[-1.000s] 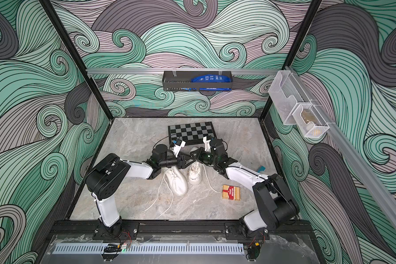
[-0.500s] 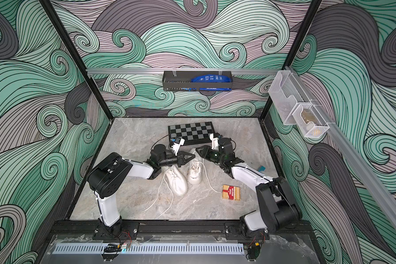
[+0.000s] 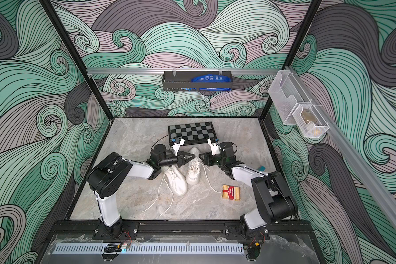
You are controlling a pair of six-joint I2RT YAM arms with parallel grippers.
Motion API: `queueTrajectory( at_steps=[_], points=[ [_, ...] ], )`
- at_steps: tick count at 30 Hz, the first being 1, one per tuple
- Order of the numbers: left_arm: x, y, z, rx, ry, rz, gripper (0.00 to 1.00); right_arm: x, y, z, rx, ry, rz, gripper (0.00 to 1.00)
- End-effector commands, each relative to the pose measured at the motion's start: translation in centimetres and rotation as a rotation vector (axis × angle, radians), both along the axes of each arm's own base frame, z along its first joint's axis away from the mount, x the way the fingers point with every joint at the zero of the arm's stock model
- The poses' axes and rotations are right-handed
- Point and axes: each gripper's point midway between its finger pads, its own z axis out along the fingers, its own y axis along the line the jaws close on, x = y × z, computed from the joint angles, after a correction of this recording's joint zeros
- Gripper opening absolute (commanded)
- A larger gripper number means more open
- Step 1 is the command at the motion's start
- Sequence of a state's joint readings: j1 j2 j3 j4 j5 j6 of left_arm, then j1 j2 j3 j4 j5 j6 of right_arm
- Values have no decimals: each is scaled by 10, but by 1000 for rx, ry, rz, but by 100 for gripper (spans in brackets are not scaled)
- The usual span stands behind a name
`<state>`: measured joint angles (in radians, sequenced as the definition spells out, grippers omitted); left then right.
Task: Tie the shoes
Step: Cross the shoelace with the shoelace.
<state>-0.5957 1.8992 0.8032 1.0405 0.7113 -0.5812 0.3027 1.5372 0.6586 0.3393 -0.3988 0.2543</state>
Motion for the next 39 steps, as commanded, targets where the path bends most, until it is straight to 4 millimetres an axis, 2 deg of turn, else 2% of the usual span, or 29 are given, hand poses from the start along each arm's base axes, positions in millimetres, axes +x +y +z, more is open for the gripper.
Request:
queueTrajectory(
  at_steps=[1,6,10,13,16,17,18,20,21,23,27,32,39],
  points=[
    [1,-2,14,-38,-41,-22,0,9,6,-1,-20,-72,36,53],
    [0,-2,13,-37,-30,-28,0,18,13,-4,9,-108,56,52],
    [-1,-2,12,-34,-24,-34,0,24,22,-12,18,-108,89,48],
    [-2,-2,11,-27,-20,-37,0,27,27,-18,20,-102,111,36],
    [-3,-2,6,-8,-17,-41,0,30,24,-10,8,-125,97,17],
    [-3,-2,3,1,-13,-44,3,31,23,-4,0,-138,90,10],
    [-2,-2,1,7,-10,-46,18,32,20,3,-11,-153,74,2],
    [-3,-3,-3,17,-2,-57,46,34,13,15,-43,-174,46,0],
    [-2,-4,-3,19,-5,-63,58,35,10,22,-60,-189,34,0],
    [-1,-7,-3,20,-11,-74,71,36,5,37,-78,-217,12,0],
    [1,-16,1,5,-11,-131,78,33,1,57,-82,-245,-1,0],
    [-4,-25,9,-25,-29,-211,79,35,2,76,-84,-253,4,0],
    [-5,-36,3,-15,-21,-283,79,35,10,104,-63,-273,47,0]
  ],
)
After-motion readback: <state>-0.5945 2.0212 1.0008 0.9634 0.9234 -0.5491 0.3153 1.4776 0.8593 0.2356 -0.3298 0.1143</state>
